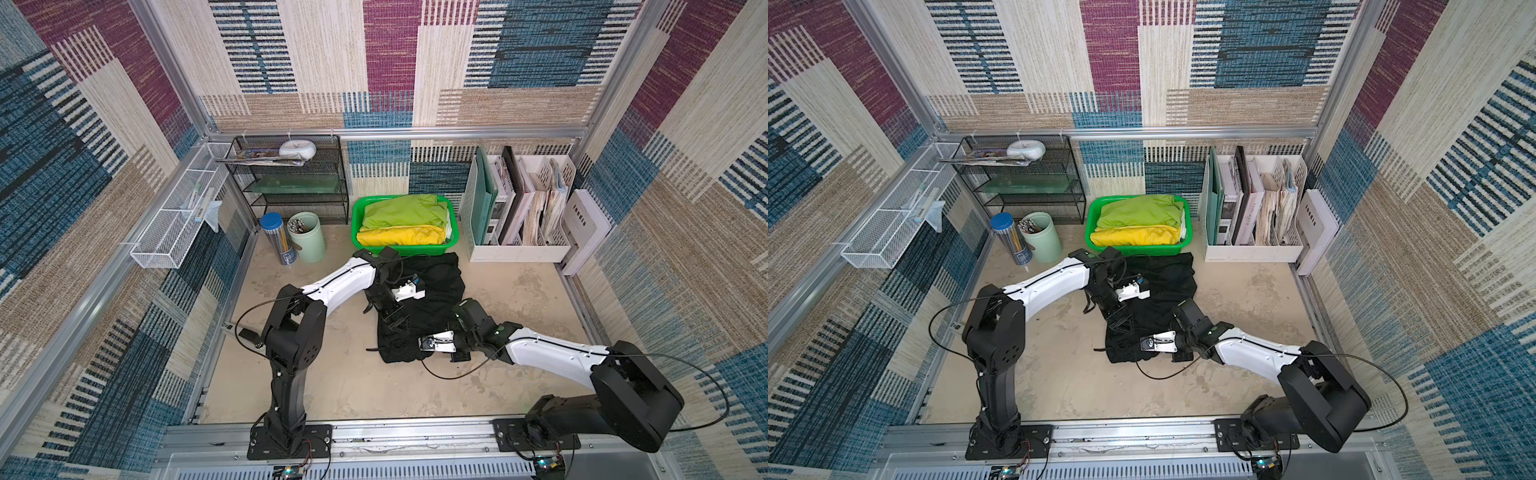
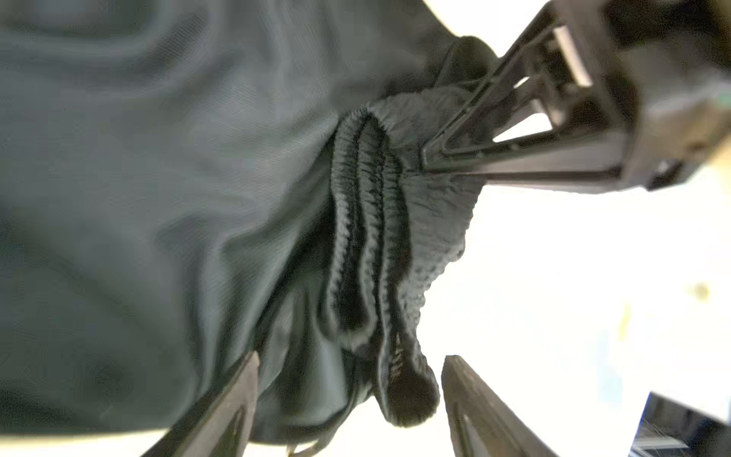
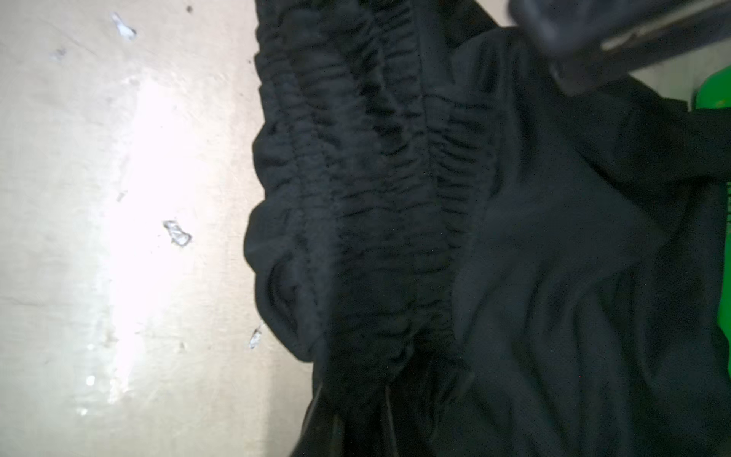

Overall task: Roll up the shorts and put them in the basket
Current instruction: Roll the shorts at the center of the board.

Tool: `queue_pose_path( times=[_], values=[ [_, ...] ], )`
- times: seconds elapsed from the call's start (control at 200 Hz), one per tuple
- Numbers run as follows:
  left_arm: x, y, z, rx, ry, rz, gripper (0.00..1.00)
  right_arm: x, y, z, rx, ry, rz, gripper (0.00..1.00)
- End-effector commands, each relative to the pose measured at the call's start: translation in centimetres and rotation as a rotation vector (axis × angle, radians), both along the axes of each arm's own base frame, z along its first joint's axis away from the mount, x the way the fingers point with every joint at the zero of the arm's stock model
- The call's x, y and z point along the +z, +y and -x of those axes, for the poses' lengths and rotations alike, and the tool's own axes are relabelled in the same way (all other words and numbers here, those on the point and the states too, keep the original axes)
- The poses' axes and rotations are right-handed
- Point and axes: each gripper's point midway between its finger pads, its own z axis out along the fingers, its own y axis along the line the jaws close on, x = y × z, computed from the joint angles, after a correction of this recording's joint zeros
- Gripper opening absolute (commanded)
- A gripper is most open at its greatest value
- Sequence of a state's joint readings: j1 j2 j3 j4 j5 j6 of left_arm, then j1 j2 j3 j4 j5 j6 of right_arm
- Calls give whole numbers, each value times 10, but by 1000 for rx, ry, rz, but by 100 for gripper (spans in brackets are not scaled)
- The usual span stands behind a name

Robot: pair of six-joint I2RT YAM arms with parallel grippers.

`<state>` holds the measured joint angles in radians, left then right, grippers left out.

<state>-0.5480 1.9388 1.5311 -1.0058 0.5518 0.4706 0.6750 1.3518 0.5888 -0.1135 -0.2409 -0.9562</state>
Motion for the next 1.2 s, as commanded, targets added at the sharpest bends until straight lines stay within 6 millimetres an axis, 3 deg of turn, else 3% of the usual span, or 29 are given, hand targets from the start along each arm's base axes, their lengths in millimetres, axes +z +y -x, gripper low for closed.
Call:
queue_pose_path(
  times=[0.0,0.175,0.295,0.381,0.571,0.841,1.192],
  values=[
    [11,14,-17,113,-65,55,94,4,2,10,-17,97,-29,0],
    [52,44,-35,242,-253,78,95,10,6,10,-71,242,-89,0],
    [102,36,-20,231,-354,256,95,17,9,13,-92,414,-134,0],
    [115,40,-13,235,-463,273,100,21,9,10,-113,487,-176,0],
    [106,54,-4,187,-628,122,100,35,11,1,-178,604,-251,0],
    [64,18,29,-70,-777,-5,100,28,2,-10,-263,711,-264,0],
    [31,-18,32,-202,-920,-45,100,8,4,-16,-309,880,-256,0]
  ],
)
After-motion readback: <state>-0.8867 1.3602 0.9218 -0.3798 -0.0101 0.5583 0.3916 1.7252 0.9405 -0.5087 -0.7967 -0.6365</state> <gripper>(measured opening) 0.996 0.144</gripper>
